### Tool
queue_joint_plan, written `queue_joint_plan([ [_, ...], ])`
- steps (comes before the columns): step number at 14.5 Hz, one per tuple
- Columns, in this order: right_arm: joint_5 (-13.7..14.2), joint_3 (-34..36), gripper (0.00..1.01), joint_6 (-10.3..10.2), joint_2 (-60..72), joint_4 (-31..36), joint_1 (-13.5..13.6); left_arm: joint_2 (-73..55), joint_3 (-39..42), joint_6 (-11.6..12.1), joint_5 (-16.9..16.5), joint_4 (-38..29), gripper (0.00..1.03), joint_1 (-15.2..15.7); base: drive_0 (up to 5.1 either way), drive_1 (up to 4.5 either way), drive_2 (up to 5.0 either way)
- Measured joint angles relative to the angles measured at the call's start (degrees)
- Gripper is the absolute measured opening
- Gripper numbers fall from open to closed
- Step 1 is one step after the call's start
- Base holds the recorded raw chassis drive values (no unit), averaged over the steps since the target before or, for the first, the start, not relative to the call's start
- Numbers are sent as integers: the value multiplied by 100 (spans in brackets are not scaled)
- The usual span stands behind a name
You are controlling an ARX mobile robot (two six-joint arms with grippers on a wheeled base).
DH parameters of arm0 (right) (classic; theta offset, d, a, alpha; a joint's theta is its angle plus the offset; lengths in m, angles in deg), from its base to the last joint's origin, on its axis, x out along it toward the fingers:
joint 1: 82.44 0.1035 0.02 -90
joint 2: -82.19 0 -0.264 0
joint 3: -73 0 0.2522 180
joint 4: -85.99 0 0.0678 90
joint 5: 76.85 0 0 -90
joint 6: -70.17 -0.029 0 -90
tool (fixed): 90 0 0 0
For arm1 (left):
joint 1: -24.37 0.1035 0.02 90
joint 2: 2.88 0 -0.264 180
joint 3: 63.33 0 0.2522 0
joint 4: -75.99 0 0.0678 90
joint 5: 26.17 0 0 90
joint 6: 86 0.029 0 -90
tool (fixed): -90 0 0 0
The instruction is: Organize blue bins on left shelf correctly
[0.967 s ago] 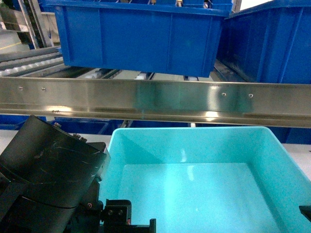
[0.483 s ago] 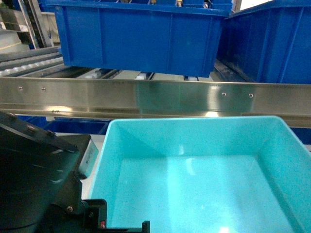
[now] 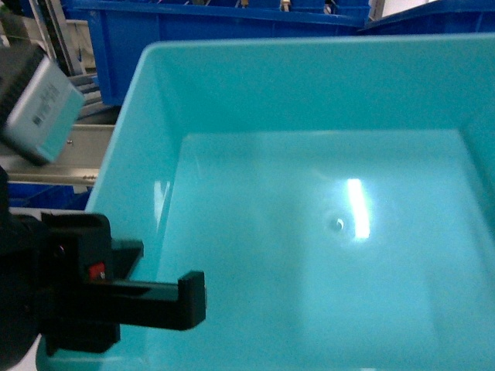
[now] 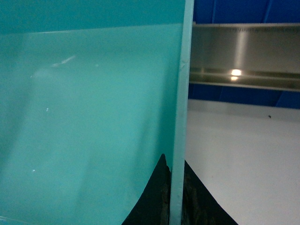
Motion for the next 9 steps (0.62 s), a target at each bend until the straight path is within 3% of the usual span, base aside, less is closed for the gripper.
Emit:
queue_joint_plan([
  [2,-7,4,2,-107,-205,-107,-2,197,13,162,20,24,2,0,0,0,0],
  [8,-20,37,2,-166,-184,-116,-2,177,42,170,13,35,2,-11,0,0,0],
  [9,-20,37,2,-166,-184,-133,-2,177,42,181,13,35,2,-11,-447,68,411],
])
